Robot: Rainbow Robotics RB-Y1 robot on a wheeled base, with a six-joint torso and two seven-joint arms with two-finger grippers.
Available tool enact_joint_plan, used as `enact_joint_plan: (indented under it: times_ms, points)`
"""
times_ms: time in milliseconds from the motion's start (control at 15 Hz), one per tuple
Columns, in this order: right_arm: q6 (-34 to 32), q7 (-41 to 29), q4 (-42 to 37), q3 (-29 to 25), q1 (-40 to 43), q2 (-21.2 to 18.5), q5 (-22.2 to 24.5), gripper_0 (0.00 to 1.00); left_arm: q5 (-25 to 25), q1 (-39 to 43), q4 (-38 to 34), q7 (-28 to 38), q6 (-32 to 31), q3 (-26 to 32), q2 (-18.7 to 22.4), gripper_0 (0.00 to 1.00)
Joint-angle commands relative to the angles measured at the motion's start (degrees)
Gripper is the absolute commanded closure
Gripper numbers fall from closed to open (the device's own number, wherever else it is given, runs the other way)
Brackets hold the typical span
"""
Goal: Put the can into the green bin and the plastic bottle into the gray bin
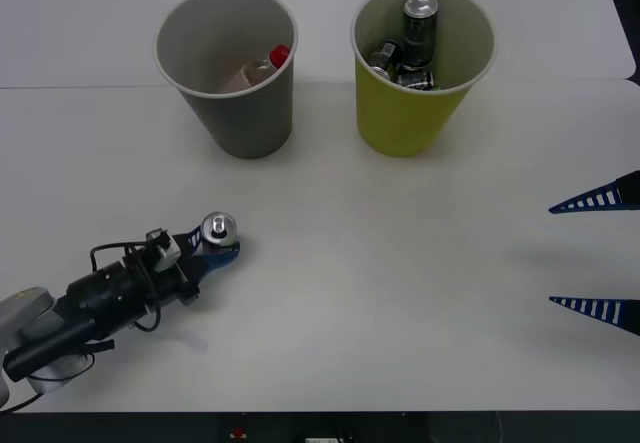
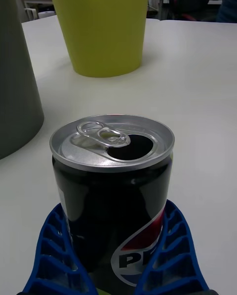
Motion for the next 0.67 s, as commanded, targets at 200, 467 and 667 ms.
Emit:
enact_joint_plan:
  times_ms: [200, 467, 667]
  points:
    - [0.0, 0.0, 0.0, 0.0, 0.0, 0.0, 0.0, 0.0, -0.51, 2.81, -5.3, 1.36, -0.13, 0.89, 3.37, 1.0]
    - [0.0, 0.0, 0.0, 0.0, 0.0, 0.0, 0.0, 0.0, -15.89, 7.65, -14.08, 15.33, -0.13, 10.12, 4.42, 1.0]
    - [0.0, 0.0, 0.0, 0.0, 0.0, 0.0, 0.0, 0.0, -28.98, 9.67, -22.79, 31.42, -0.13, 15.39, 4.34, 1.0]
